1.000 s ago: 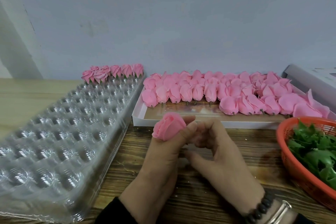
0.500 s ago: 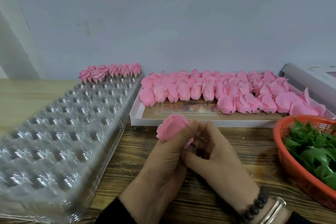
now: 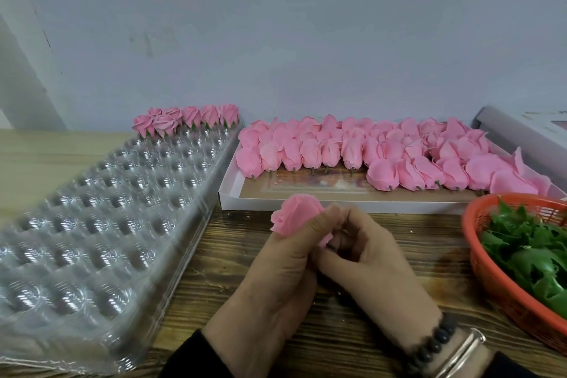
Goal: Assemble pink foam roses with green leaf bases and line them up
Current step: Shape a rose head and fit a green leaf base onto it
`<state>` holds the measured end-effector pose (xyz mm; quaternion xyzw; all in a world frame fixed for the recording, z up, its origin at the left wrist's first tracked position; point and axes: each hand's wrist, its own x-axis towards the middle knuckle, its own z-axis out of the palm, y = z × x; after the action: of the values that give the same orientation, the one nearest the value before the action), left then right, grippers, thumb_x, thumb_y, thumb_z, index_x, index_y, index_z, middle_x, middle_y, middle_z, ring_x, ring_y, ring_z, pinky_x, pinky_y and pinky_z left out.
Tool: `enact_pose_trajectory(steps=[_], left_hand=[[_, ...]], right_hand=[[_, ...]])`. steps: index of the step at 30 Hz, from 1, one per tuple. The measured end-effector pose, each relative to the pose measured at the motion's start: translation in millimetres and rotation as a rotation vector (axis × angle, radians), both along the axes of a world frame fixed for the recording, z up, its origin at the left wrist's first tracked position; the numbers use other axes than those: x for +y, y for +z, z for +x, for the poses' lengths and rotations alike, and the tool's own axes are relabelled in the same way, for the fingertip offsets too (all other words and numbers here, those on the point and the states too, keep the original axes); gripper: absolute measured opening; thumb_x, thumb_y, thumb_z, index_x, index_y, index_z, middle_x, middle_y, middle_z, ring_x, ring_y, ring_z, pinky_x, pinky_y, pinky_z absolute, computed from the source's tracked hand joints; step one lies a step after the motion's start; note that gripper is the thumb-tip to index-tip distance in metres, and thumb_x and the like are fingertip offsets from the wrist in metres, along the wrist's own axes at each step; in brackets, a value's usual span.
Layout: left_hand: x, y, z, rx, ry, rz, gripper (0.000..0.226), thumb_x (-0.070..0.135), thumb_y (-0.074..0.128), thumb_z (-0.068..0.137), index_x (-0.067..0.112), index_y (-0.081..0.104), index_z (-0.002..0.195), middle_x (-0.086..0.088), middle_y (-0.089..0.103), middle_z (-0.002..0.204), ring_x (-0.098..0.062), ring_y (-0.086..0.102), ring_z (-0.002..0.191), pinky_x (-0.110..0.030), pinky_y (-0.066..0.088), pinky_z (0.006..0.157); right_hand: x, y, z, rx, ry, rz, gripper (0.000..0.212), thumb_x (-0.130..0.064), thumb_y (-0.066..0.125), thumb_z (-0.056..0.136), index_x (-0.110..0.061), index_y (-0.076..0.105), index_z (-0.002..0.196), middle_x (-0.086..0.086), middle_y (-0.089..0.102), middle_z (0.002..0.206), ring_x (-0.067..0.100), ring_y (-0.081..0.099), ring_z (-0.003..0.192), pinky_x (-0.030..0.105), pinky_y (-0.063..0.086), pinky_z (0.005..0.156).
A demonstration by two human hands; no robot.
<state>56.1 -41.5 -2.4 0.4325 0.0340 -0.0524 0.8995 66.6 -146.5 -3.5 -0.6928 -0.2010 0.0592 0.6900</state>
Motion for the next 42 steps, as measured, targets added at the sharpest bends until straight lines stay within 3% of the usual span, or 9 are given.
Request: enact_pose_trajectory(steps=[6, 9, 14, 20, 24, 29, 32, 36, 42], left_hand=[[5, 3, 1, -0.012, -0.03, 0.096, 0.027, 0.03, 0.08, 0.056, 0.009, 0.072, 0.072, -0.021, 0.052, 0.1, -0.031, 0.05, 0.093, -0.033, 0.045, 0.074], [4, 1, 1, -0.036, -0.022, 0.052, 0.035, 0.025, 0.076, 0.06, -0.001, 0.067, 0.081, -0.027, 0.059, 0.094, -0.035, 0.061, 0.089, -0.038, 0.054, 0.08], [4, 4, 0, -0.041, -0.004, 0.148, 0.069, 0.03, 0.08, 0.058, -0.011, 0.057, 0.108, -0.017, 0.044, 0.094, -0.027, 0.046, 0.066, -0.024, 0.038, 0.054], [15, 2, -1, -0.196, 0.107, 0.435, 0.028, 0.016, 0.072, 0.069, -0.008, 0.067, 0.082, -0.022, 0.07, 0.084, -0.026, 0.067, 0.077, -0.033, 0.056, 0.073], [23, 0, 1, -0.317, 0.179, 0.885, 0.027, -0.003, 0.07, 0.072, 0.016, 0.058, 0.058, 0.005, 0.056, 0.048, -0.002, 0.048, 0.047, -0.015, 0.041, 0.047], [23, 0, 3, -0.331, 0.151, 1.056, 0.06, -0.003, 0.075, 0.069, 0.036, 0.048, 0.105, -0.002, 0.067, 0.09, -0.017, 0.063, 0.081, -0.03, 0.051, 0.078], [24, -2, 5, -0.362, 0.103, 1.148, 0.092, 0.003, 0.075, 0.071, 0.042, 0.022, 0.135, 0.019, 0.061, 0.096, 0.008, 0.06, 0.087, -0.011, 0.044, 0.085], [25, -5, 5, -0.398, 0.067, 1.235, 0.103, 0.007, 0.075, 0.071, 0.046, 0.006, 0.137, 0.037, 0.047, 0.089, 0.031, 0.047, 0.079, 0.006, 0.034, 0.072], [22, -6, 4, -0.382, 0.041, 1.229, 0.107, 0.013, 0.077, 0.068, 0.047, 0.008, 0.142, 0.007, 0.063, 0.078, 0.002, 0.06, 0.073, -0.007, 0.045, 0.07]], right_hand=[[-3, 5, 0, 0.061, 0.108, -0.008, 0.013, -0.021, 0.071, 0.078, -0.011, 0.065, 0.074, 0.002, 0.056, 0.063, 0.013, 0.049, 0.063, 0.023, 0.04, 0.062], [-4, 1, 2, 0.046, 0.075, 0.035, 0.015, -0.008, 0.071, 0.076, -0.009, 0.06, 0.087, -0.007, 0.058, 0.066, 0.006, 0.053, 0.062, 0.018, 0.044, 0.059], [-6, 0, 6, 0.156, 0.189, 0.083, 0.01, -0.021, 0.068, 0.074, -0.013, 0.068, 0.068, 0.001, 0.056, 0.06, 0.011, 0.049, 0.06, 0.024, 0.04, 0.063], [-9, -1, 9, -0.038, -0.038, 0.032, 0.01, -0.002, 0.064, 0.079, -0.012, 0.062, 0.082, 0.002, 0.062, 0.072, 0.007, 0.056, 0.067, 0.014, 0.047, 0.063], [-13, 0, 10, -0.217, -0.073, -0.049, 0.039, -0.001, 0.071, 0.075, -0.028, 0.06, 0.101, 0.0, 0.063, 0.098, 0.01, 0.059, 0.088, 0.019, 0.046, 0.083], [-15, 0, 10, -0.503, 0.049, -0.299, 0.055, -0.016, 0.067, 0.073, -0.038, 0.053, 0.121, -0.017, 0.055, 0.114, -0.002, 0.051, 0.106, 0.005, 0.034, 0.088], [-16, 2, 10, -0.527, 0.087, -0.371, 0.047, -0.019, 0.065, 0.075, -0.04, 0.055, 0.116, -0.02, 0.052, 0.112, -0.001, 0.051, 0.106, 0.008, 0.036, 0.087], [-16, 3, 9, -0.49, 0.087, -0.372, 0.033, -0.023, 0.065, 0.074, -0.036, 0.059, 0.103, -0.021, 0.053, 0.103, 0.0, 0.053, 0.098, 0.01, 0.039, 0.083], [-15, 3, 8, -0.444, -0.001, -0.31, 0.014, -0.019, 0.073, 0.076, -0.029, 0.065, 0.083, -0.012, 0.061, 0.084, 0.007, 0.057, 0.083, 0.013, 0.043, 0.072]])
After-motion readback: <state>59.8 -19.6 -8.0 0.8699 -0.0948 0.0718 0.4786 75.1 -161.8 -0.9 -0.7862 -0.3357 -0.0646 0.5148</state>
